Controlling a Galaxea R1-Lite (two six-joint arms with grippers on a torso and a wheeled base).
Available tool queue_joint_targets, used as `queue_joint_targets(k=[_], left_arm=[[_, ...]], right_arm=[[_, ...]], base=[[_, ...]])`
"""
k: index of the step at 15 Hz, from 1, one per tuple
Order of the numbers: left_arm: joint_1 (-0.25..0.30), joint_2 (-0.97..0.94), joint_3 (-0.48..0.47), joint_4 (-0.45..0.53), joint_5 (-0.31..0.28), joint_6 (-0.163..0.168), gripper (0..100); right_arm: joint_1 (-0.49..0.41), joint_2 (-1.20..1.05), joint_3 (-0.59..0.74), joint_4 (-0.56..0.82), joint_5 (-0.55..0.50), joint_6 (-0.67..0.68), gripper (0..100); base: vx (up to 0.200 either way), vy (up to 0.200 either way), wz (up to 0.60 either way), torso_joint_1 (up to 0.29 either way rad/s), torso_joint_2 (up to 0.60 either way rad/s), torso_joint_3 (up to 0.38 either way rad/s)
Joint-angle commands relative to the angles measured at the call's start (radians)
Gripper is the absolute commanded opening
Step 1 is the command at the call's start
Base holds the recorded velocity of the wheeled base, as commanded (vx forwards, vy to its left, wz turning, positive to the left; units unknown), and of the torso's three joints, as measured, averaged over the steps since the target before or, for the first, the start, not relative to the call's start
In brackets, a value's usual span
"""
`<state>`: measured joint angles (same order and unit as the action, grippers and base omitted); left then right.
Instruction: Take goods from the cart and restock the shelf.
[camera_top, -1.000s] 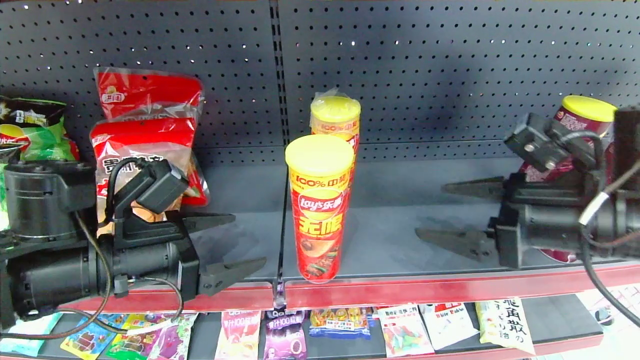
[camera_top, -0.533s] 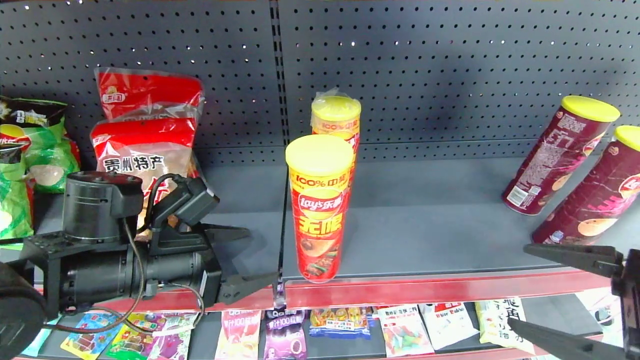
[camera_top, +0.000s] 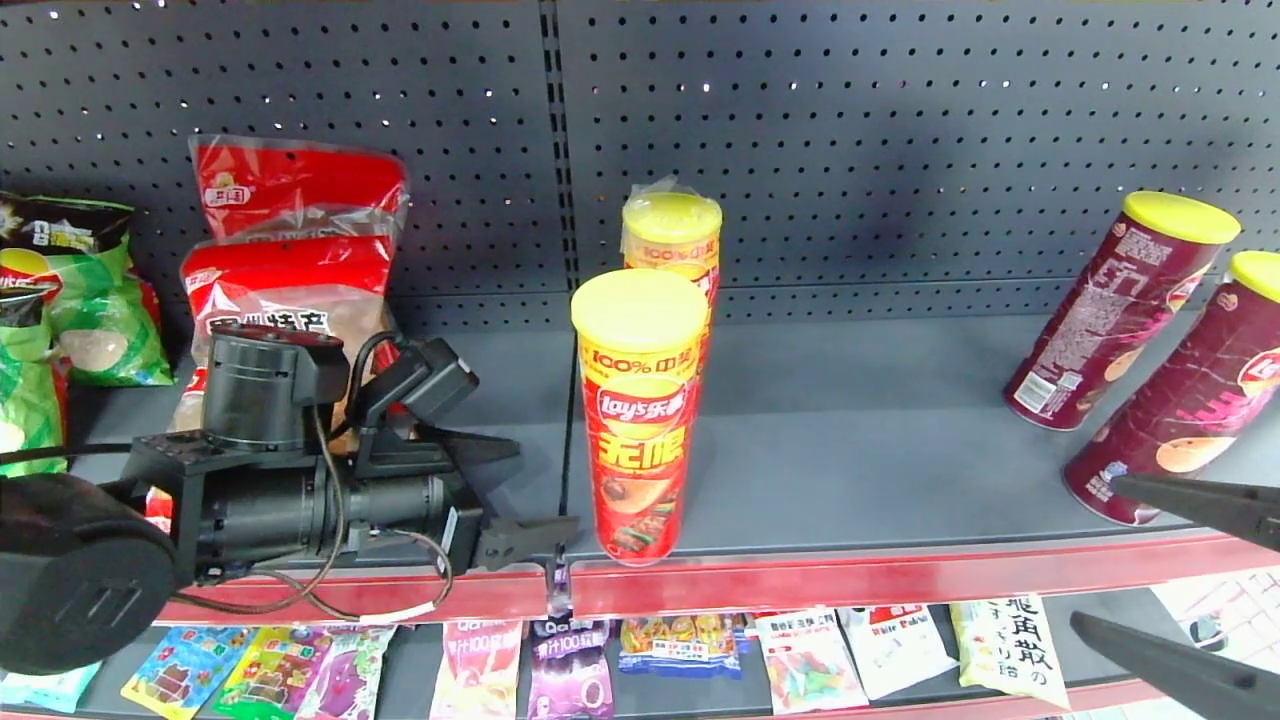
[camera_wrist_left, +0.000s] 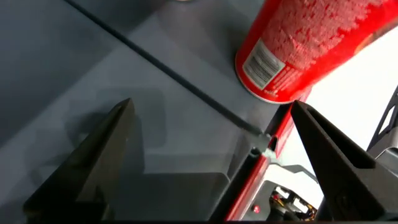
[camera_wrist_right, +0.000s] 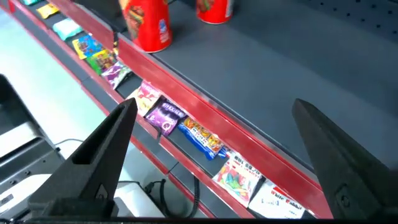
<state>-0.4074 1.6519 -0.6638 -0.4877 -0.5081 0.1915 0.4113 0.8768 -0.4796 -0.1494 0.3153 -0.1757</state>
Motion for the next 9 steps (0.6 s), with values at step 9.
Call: queue_joint_targets(k=[9], left_arm=[[-0.036,0.078,-0.076,-0.002,0.002,-0.001,100]], right_arm=[[-0.02,0.001,-0.002,-0.001,0.001,0.007,100]], base=[[0.0,0.0,0.0,0.0,0.0,0.0]])
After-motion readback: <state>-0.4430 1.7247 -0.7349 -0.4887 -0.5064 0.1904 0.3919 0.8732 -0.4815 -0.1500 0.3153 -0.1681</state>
